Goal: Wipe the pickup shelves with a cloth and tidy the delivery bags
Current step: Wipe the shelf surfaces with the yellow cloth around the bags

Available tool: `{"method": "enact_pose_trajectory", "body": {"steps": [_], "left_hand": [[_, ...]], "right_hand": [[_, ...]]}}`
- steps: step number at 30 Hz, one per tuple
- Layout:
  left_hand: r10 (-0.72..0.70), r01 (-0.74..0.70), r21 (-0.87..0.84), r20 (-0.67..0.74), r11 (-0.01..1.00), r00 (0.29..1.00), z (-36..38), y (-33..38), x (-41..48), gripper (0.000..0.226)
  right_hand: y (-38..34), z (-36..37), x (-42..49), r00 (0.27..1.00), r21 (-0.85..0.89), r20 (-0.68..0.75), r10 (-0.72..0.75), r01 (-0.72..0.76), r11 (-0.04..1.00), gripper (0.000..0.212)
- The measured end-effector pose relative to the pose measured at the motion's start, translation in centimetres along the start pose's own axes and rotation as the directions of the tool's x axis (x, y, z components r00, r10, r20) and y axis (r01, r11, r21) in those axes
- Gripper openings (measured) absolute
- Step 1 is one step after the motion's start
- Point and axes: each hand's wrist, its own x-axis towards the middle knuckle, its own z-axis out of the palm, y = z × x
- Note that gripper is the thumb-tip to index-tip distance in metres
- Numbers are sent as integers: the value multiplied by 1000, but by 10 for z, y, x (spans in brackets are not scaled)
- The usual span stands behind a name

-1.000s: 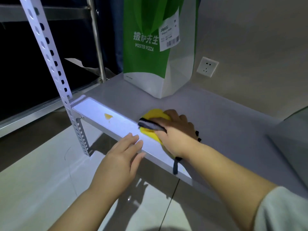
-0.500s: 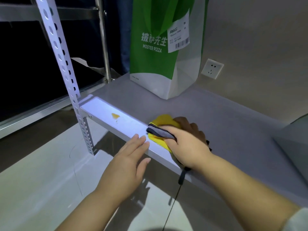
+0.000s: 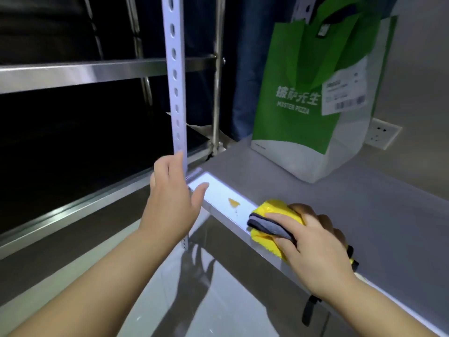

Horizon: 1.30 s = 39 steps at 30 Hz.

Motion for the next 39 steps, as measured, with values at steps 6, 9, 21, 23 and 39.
{"method": "enact_pose_trajectory", "body": {"steps": [6,9,21,23,39], "left_hand": [[15,-15,-8,-59,1000,998,0,0,56,86],[25,-19,76,-74,997,997,7,-5,67,81],[54,-54,2,-66,999,996,5,-19,68,86],[67,-69,-25,-89,997,994,6,-19,69,85],[-104,104,-210,8,972,994,23,-1,16,82]], "right_hand": [[-33,17,38,983,-6,17,-181,182,983,42],[-45,29,66,988,55,15,-155,154,986,45],[-30,12,63,928,283,185,-322,264,922,38],[-22,5,63,933,404,216,-288,183,896,41],[-10,-2,22,991,216,126,-49,21,976,38]]}}
